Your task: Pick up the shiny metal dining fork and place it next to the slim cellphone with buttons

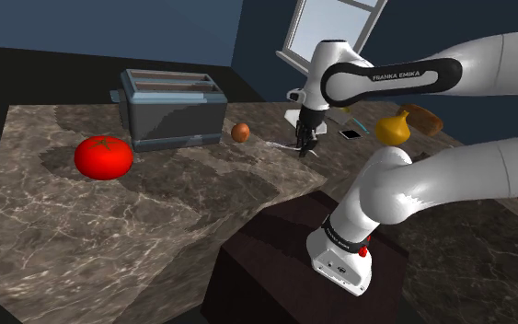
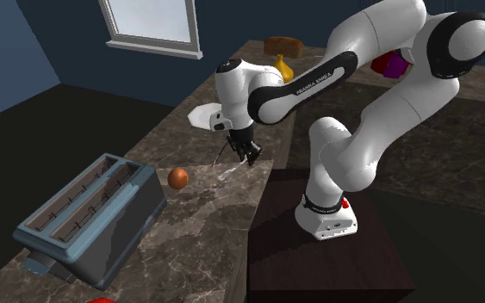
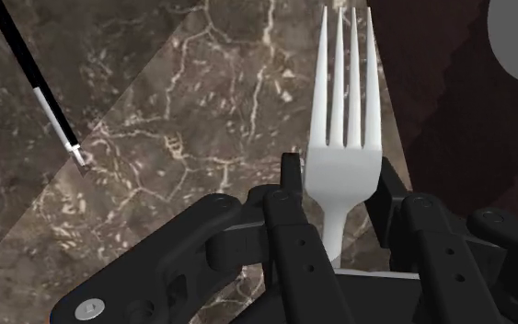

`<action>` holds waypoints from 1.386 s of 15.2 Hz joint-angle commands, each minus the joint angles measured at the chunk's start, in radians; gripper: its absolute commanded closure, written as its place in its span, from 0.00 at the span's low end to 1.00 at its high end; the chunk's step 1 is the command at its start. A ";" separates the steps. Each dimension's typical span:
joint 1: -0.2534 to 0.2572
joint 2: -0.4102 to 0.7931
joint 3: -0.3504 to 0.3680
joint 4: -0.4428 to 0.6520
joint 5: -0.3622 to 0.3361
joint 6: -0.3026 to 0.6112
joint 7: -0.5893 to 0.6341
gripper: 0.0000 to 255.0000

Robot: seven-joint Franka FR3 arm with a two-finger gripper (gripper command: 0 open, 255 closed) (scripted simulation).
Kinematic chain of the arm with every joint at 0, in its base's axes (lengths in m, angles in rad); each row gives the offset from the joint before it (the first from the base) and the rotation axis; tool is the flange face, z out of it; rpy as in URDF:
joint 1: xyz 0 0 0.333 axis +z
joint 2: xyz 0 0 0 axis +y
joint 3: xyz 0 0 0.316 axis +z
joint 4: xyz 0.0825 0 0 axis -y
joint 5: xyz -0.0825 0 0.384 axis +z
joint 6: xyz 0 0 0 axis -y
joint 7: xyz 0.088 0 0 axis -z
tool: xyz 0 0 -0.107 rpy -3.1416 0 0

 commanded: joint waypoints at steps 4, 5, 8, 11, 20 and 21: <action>-0.115 -0.046 -0.100 0.002 -0.112 -0.031 -0.135 1.00; -0.135 -0.048 -0.122 0.007 -0.133 -0.034 -0.163 1.00; -0.189 -0.043 -0.189 0.032 -0.194 -0.037 -0.246 1.00; -0.229 -0.023 -0.260 0.069 -0.249 -0.032 -0.327 1.00; -0.256 0.100 -0.494 0.240 -0.352 0.016 -0.560 1.00; -0.250 0.118 -0.523 0.264 -0.356 0.024 -0.586 1.00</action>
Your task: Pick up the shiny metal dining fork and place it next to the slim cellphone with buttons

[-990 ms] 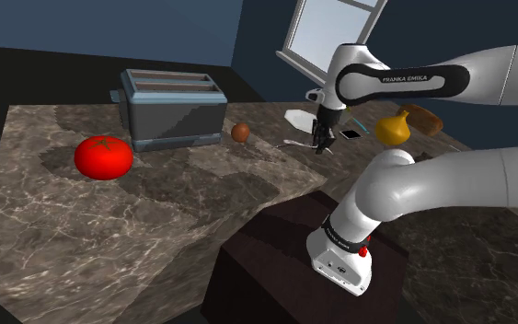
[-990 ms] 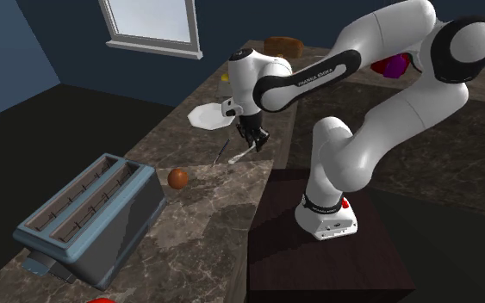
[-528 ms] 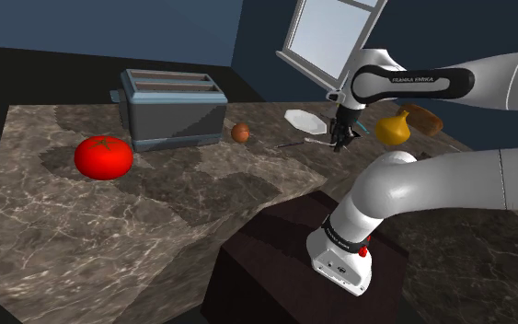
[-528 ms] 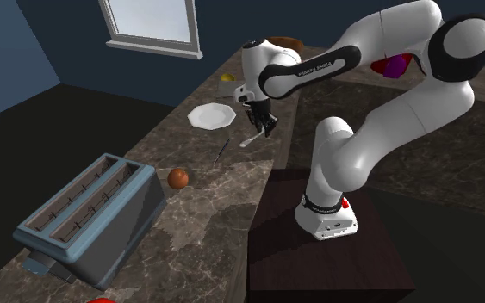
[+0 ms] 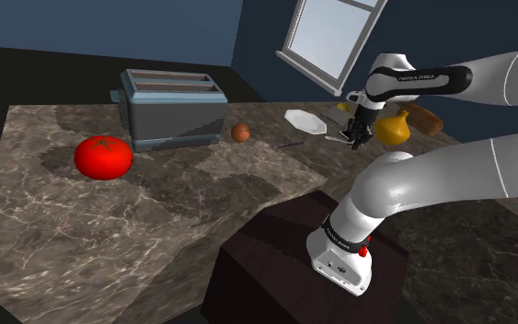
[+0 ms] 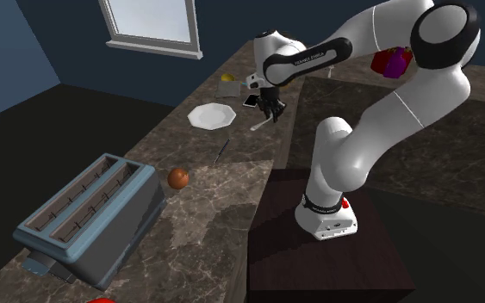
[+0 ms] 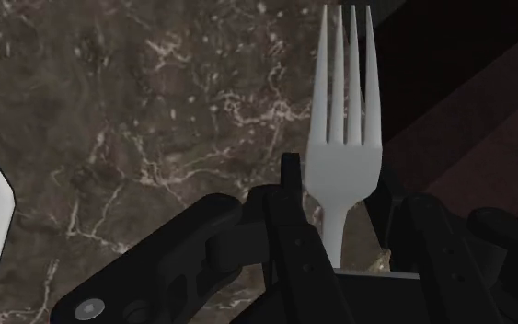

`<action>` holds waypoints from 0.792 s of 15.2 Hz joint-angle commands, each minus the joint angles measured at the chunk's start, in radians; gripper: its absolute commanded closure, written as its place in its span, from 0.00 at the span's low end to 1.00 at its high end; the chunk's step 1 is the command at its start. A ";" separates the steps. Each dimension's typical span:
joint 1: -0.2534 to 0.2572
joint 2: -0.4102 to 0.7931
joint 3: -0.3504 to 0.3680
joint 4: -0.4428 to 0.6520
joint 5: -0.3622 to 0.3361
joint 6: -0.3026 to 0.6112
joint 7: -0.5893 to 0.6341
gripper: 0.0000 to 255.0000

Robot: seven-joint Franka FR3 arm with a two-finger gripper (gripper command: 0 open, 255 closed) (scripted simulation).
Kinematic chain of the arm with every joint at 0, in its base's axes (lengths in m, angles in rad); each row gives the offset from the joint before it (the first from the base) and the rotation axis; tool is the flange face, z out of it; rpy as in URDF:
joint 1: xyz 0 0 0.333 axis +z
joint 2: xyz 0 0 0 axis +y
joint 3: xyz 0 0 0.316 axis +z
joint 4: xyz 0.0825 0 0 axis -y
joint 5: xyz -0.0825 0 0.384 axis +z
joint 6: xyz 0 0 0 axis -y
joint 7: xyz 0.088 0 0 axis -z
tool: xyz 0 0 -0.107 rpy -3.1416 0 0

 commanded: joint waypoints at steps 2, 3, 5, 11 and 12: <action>0.026 0.062 -0.097 0.073 -0.014 0.032 -0.080 1.00; 0.038 0.081 -0.130 0.100 -0.013 0.040 -0.107 1.00; 0.071 0.122 -0.199 0.155 -0.008 0.058 -0.160 1.00; 0.259 0.241 -0.481 0.339 0.041 0.104 -0.325 1.00; 0.309 0.253 -0.543 0.374 0.049 0.107 -0.350 1.00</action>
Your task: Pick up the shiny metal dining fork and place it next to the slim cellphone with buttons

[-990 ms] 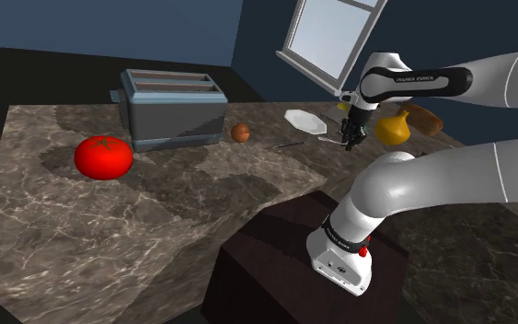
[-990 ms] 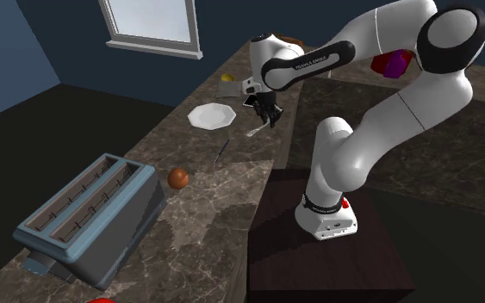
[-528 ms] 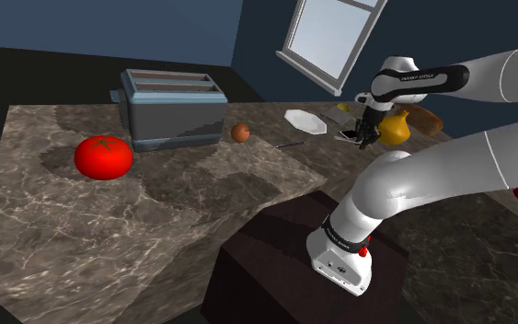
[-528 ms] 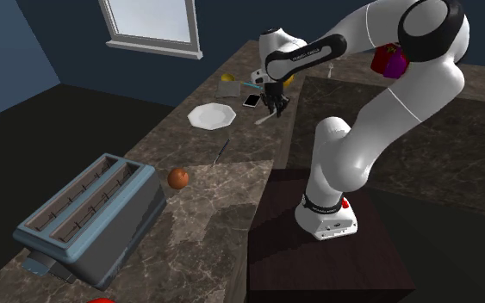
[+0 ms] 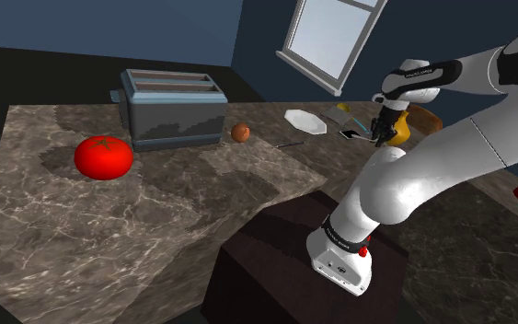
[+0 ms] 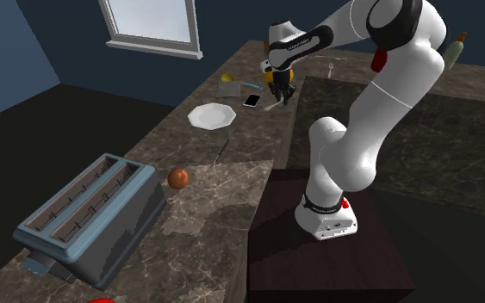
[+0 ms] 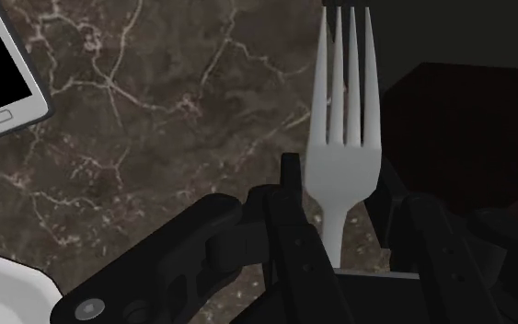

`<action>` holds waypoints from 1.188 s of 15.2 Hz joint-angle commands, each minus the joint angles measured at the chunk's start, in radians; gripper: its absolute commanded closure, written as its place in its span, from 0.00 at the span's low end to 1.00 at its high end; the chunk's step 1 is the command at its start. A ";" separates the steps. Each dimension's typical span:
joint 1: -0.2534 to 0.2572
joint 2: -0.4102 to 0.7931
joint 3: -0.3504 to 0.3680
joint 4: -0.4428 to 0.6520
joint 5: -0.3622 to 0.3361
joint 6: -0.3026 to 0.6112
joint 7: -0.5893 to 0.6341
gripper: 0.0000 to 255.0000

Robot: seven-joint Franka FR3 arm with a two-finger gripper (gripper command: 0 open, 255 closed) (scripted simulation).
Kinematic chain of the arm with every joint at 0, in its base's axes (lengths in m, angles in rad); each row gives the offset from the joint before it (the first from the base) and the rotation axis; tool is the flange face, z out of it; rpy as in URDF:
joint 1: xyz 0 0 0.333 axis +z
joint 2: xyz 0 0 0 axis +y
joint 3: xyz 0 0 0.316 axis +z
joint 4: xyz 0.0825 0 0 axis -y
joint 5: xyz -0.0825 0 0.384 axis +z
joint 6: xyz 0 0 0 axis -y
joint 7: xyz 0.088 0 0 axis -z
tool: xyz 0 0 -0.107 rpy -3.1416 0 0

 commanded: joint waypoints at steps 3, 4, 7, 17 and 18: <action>0.233 0.010 -0.270 0.155 0.007 -0.008 -0.084 1.00; 0.244 -0.002 -0.281 0.151 -0.008 -0.003 -0.073 1.00; 0.279 -0.020 -0.325 0.138 -0.038 0.022 -0.052 1.00; 0.397 -0.085 -0.474 0.109 -0.140 0.102 0.019 1.00; 0.409 -0.092 -0.489 0.107 -0.151 0.109 0.027 1.00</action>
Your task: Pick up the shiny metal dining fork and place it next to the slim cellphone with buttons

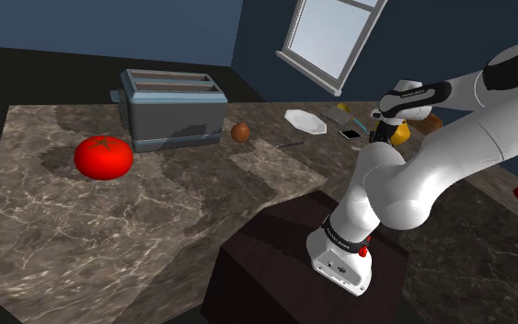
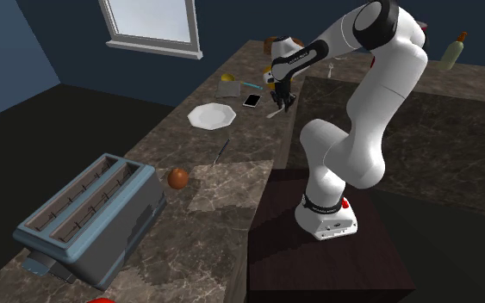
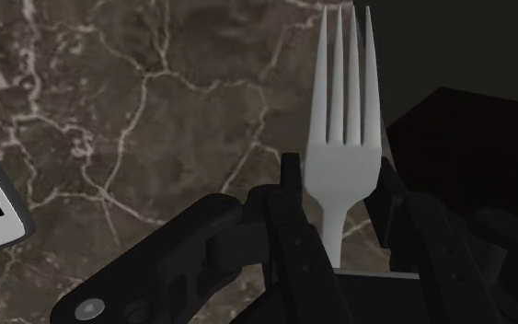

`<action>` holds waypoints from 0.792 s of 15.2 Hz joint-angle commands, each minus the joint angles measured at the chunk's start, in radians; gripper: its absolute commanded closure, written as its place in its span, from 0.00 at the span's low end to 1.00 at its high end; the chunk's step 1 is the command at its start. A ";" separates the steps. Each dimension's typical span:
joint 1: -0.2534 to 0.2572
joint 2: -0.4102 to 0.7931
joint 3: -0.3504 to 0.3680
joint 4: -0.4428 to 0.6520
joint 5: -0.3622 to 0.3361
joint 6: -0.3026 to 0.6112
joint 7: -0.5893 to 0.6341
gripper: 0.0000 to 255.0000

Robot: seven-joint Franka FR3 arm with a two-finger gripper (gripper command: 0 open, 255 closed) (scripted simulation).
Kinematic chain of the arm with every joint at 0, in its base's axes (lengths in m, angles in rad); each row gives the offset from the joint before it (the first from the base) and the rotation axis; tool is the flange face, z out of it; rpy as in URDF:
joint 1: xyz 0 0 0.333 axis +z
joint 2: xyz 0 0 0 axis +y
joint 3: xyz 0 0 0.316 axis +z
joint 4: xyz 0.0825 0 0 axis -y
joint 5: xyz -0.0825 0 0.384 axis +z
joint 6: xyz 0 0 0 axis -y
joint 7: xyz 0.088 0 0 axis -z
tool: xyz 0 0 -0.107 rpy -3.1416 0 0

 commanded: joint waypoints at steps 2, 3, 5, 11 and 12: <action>0.027 -0.019 -0.037 -0.007 -0.030 0.021 0.020 1.00; 0.027 -0.019 -0.037 -0.007 -0.030 0.021 0.020 1.00; 0.027 -0.019 -0.037 -0.007 -0.030 0.021 0.020 1.00; 0.027 -0.019 -0.037 -0.007 -0.030 0.021 0.020 0.00; 0.027 -0.019 -0.037 -0.007 -0.030 0.021 0.020 0.00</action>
